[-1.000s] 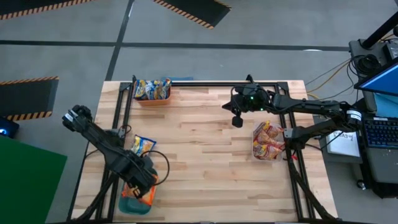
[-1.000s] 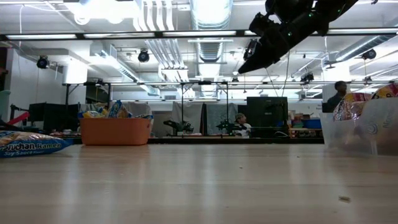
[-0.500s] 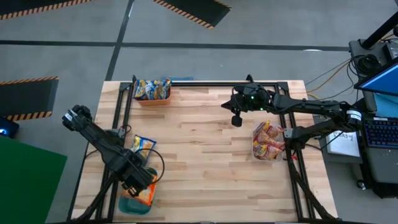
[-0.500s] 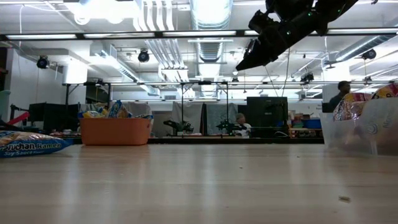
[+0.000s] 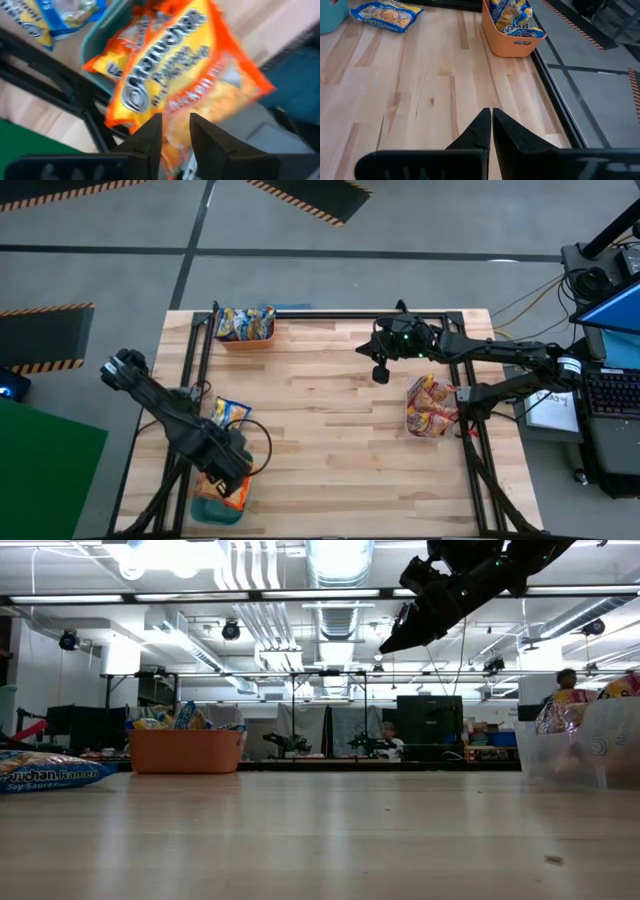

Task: Sort Maruchan noodles
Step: Put the orange noodle pack into the green bin

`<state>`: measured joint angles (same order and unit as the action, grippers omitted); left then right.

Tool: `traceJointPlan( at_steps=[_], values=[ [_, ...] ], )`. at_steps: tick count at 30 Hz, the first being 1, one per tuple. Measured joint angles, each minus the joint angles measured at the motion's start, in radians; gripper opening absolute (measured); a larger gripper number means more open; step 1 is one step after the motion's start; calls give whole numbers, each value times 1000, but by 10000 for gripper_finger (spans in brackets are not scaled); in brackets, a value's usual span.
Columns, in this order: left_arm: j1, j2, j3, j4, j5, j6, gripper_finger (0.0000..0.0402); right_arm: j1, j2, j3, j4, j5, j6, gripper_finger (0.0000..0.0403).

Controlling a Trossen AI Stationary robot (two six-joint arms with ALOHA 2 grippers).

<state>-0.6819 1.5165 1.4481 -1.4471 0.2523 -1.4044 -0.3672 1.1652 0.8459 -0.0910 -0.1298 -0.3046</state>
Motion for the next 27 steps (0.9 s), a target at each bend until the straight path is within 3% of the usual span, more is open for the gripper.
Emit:
traceJointPlan(
  at_steps=[6,9,14,20,27],
  values=[
    [3,1,-130,43,37,10,44,0,0,0,0,0,-1,9],
    [14,0,-226,226,84,52,37,0,0,0,0,0,0,9],
    [44,-1,-369,468,254,77,36,0,0,0,0,0,-1,9],
    [48,-6,-388,429,293,87,36,0,0,0,0,0,-2,9],
    [48,-8,-268,288,253,78,36,0,0,0,2,0,-2,9]
  ],
)
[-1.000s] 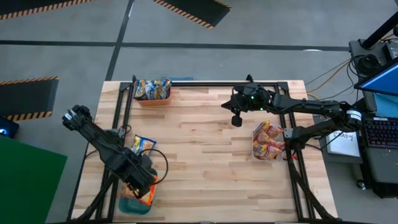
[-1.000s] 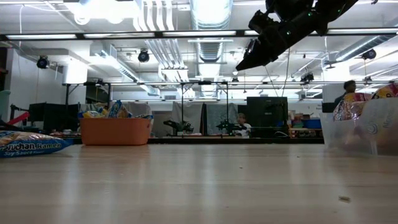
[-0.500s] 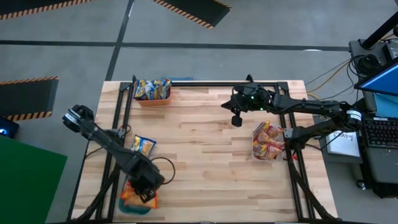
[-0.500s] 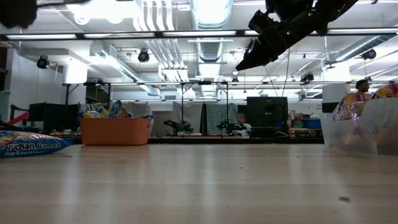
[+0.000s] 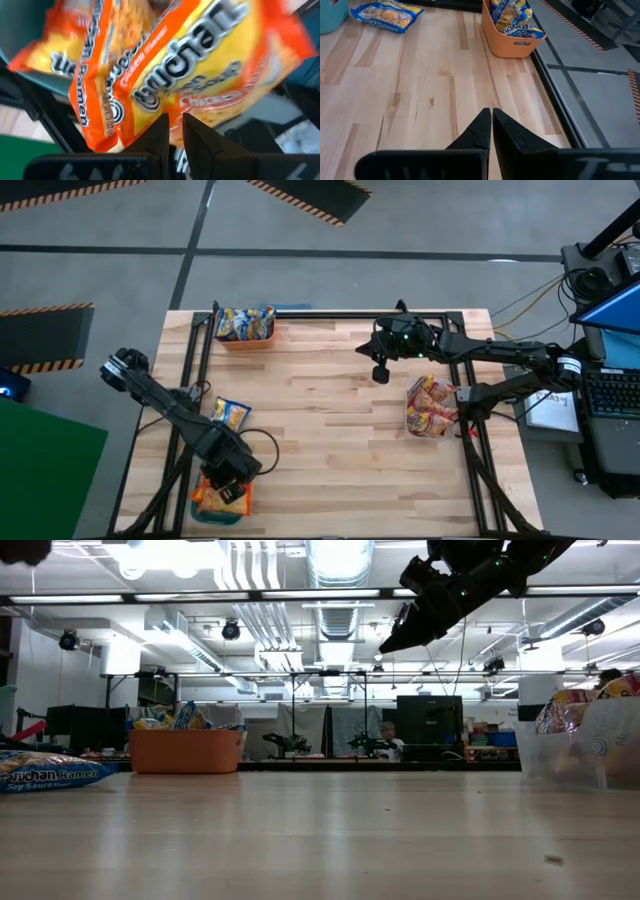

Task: Sort Maruchan noodles
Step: Put the orange noodle pack into the green bin, then put the blue noodle pack into the orange bin

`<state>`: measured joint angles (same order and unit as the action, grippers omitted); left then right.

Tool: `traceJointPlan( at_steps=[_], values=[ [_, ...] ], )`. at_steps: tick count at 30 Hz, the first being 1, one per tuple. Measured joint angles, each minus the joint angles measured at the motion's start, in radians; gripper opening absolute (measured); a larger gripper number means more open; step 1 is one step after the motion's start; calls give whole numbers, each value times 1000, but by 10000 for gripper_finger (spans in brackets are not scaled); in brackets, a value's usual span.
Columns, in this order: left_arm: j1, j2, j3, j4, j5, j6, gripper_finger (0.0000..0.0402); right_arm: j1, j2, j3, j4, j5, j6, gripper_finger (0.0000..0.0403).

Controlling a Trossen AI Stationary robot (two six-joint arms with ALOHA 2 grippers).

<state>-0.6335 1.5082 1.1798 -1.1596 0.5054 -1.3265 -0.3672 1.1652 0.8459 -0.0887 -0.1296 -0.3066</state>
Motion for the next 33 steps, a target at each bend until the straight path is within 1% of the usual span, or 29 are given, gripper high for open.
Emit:
traceJointPlan(
  at_steps=[4,8,10,12,15,19,23,26,30,33],
  values=[
    [0,0,36,2,-114,17,36,0,0,0,0,0,0,9],
    [0,-1,-10,60,-128,38,36,0,0,0,-1,0,0,9],
    [0,-1,-60,138,-97,45,36,0,0,0,-2,0,0,9],
    [1,-1,-110,208,-33,45,36,0,0,0,-2,0,0,9],
    [1,-1,-147,216,48,26,36,0,0,0,-2,0,0,9],
    [0,-2,-138,193,61,35,36,0,0,0,-2,0,0,9],
    [0,-2,-69,123,51,64,36,0,0,0,-2,0,0,9],
    [6,-2,10,38,-29,105,36,0,0,0,-2,0,0,9],
    [28,-2,118,-65,-218,196,36,0,0,0,-2,0,0,9],
    [68,-3,156,-129,-370,278,36,0,0,0,-2,0,0,9]
  ],
)
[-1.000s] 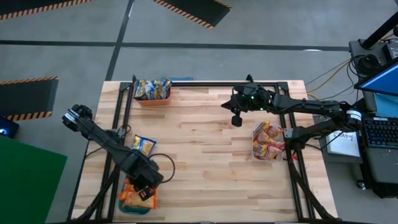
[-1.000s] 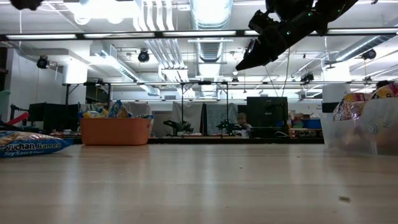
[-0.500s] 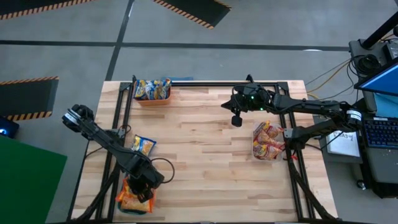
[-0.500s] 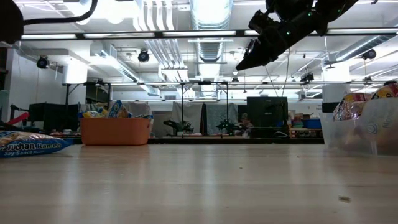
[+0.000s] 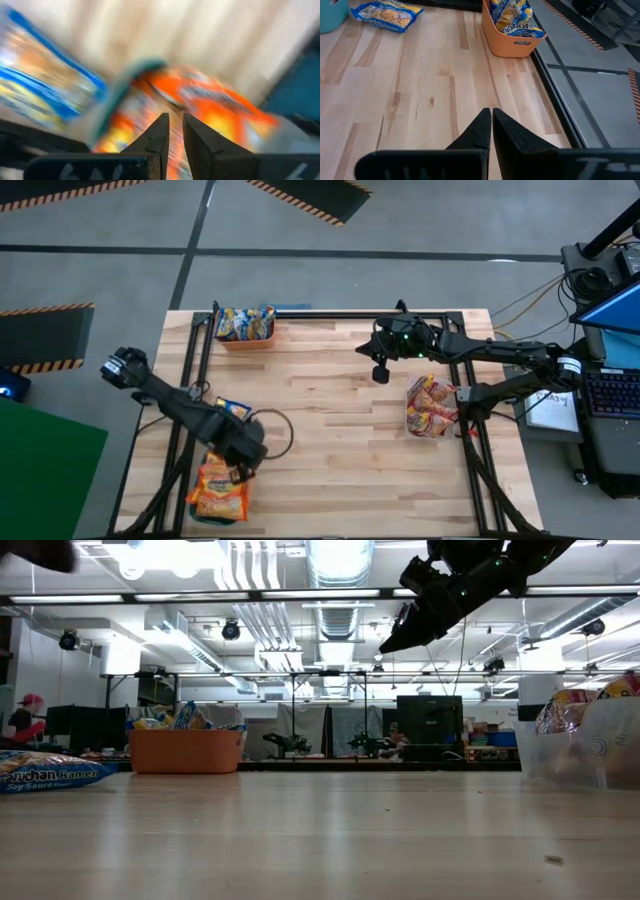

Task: Sort Maruchan noodles
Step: Put the blue noodle pack into the orange bin

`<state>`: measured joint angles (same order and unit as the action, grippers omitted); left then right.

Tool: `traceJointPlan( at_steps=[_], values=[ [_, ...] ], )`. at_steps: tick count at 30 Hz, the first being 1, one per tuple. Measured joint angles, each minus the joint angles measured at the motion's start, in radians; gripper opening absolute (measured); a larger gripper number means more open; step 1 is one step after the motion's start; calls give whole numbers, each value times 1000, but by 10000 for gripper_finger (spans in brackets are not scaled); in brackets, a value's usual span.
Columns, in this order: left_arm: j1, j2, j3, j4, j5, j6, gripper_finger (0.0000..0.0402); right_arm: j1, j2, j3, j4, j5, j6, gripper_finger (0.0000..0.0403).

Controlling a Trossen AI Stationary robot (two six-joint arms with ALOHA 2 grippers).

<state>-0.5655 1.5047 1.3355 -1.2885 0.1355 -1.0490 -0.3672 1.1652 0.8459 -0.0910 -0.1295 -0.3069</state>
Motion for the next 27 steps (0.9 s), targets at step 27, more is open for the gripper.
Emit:
traceJointPlan(
  at_steps=[27],
  values=[
    [547,5,-594,286,-188,217,35,0,0,0,-39,0,67,9]
  ],
)
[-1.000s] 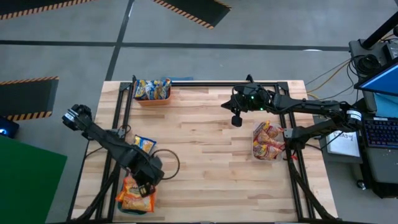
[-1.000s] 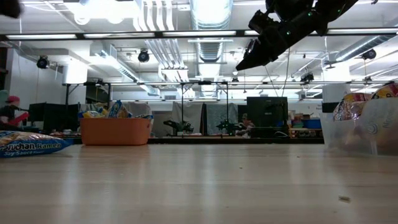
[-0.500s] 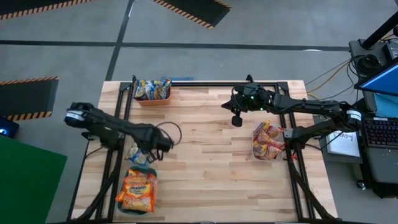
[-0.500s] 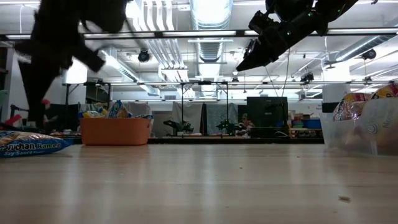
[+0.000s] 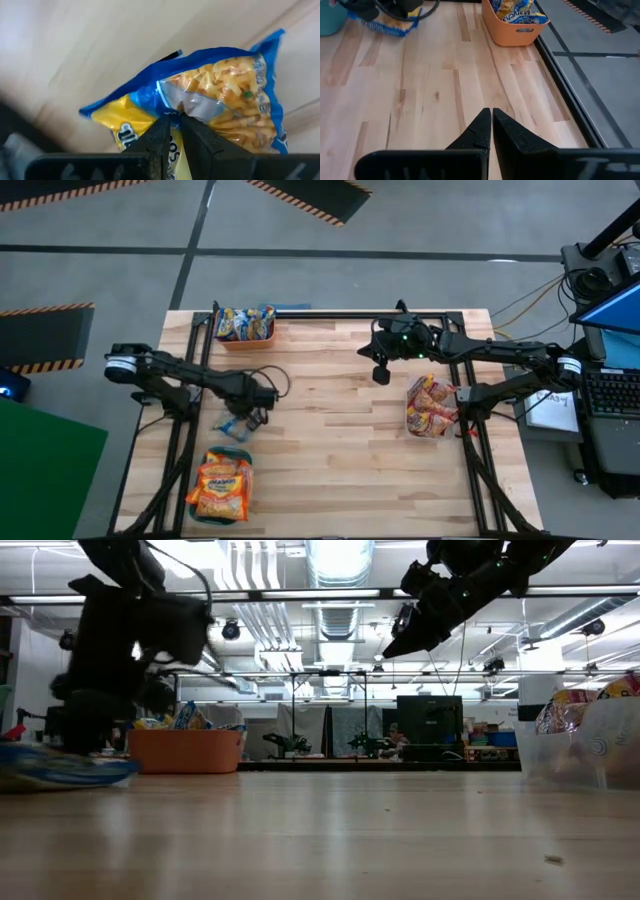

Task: Sort Maruchan noodles
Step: Put the blue noodle pack into the orange bin

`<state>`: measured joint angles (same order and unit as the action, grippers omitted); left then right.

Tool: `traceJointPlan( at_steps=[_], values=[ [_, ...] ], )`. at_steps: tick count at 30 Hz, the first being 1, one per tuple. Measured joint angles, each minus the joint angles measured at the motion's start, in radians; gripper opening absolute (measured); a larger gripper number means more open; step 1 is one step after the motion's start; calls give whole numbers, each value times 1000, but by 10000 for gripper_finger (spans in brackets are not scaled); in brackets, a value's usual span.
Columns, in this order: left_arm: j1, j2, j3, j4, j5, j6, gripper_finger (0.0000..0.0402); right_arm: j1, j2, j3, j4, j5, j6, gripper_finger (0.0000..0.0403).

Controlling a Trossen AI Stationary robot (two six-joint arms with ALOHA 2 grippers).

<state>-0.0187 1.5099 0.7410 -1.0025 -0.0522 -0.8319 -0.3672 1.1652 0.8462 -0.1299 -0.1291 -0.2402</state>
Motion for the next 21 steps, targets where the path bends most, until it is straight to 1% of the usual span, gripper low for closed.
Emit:
traceJointPlan(
  at_steps=[2,4,6,8,11,13,15,17,21],
  values=[
    [0,4,21,97,-44,18,35,0,0,0,-5,0,6,9],
    [0,10,68,222,-133,83,35,0,0,0,-16,0,7,9],
    [-15,4,123,282,-229,213,35,0,0,0,-24,0,14,9],
    [-31,0,185,374,-274,401,35,0,0,0,-26,0,26,9],
    [-53,3,233,453,-277,693,35,0,0,0,-32,0,32,9],
    [-60,5,248,544,-270,837,35,0,0,0,-43,0,39,9],
    [-58,4,246,608,-246,921,35,0,0,-7,-42,0,60,9],
    [-50,5,246,654,-226,970,35,0,0,-18,-46,0,87,9],
    [-41,4,245,663,-218,1041,35,1,11,-53,-44,-1,172,9]
  ],
)
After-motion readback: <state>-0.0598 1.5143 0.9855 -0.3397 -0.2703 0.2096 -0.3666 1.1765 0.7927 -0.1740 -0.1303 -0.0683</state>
